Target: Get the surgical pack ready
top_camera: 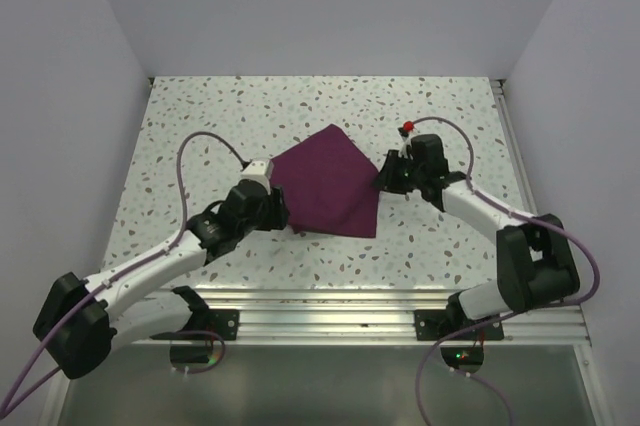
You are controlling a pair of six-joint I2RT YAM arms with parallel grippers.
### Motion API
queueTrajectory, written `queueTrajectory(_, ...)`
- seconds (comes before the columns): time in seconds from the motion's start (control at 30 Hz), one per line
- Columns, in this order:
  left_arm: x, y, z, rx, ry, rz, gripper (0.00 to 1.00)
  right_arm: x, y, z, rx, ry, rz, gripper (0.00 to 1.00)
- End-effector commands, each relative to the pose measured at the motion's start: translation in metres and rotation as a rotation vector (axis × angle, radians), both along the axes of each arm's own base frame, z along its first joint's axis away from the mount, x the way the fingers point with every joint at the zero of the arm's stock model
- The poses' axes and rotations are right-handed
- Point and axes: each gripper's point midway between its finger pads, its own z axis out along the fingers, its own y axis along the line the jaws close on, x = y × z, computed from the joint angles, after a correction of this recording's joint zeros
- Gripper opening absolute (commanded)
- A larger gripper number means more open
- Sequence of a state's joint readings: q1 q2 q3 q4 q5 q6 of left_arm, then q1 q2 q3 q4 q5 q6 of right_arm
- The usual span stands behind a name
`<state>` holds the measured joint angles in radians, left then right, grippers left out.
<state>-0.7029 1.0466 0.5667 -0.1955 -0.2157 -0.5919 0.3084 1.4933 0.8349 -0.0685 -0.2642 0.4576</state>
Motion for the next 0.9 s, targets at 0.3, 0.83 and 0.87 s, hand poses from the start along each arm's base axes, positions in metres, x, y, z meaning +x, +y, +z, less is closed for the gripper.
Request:
queueTrajectory(0.3,0.056,-0.052,0.093,0.039,-0.148,-0.158,0.60,-0.041,0.067,0.005,0.128,-0.025,0.147,0.25)
queueTrajectory(0.83,0.089,-0.102,0.059,0.139,-0.083,-0.351,0.60,-0.041,0.056,-0.083,0.056,0.110,0.047,0.04)
queueTrajectory(0.87,0.090,-0.104,0.059,0.141,-0.084,-0.360,0.60,-0.046,0.050,-0.088,0.036,0.121,0.037,0.02)
